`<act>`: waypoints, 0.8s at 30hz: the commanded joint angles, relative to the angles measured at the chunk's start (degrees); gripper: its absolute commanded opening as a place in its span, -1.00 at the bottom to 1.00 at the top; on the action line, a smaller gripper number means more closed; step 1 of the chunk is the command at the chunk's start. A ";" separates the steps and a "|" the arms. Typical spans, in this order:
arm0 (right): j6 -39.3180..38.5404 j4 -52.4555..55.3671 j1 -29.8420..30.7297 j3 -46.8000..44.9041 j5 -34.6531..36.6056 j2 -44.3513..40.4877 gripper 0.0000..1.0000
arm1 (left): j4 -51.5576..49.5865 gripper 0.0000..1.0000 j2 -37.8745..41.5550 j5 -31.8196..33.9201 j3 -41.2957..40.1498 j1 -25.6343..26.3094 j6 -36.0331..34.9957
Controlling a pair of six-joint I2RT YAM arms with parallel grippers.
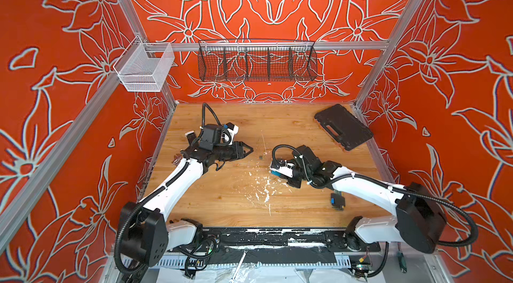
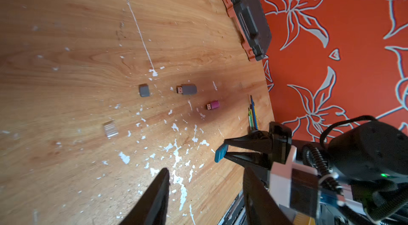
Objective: Close the usb drive cover
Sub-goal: Place the USB drive at the center of the board.
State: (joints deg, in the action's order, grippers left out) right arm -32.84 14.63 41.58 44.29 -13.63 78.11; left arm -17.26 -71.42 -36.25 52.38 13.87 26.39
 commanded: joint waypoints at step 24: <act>0.05 3.47 -0.18 2.95 5.89 -0.06 -0.09 | -7.15 0.04 2.17 6.33 0.57 -0.33 -4.16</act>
State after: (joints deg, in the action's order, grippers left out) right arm -33.67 20.10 41.58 46.22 -8.21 83.33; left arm -22.52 -68.66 -30.41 50.52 13.76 24.14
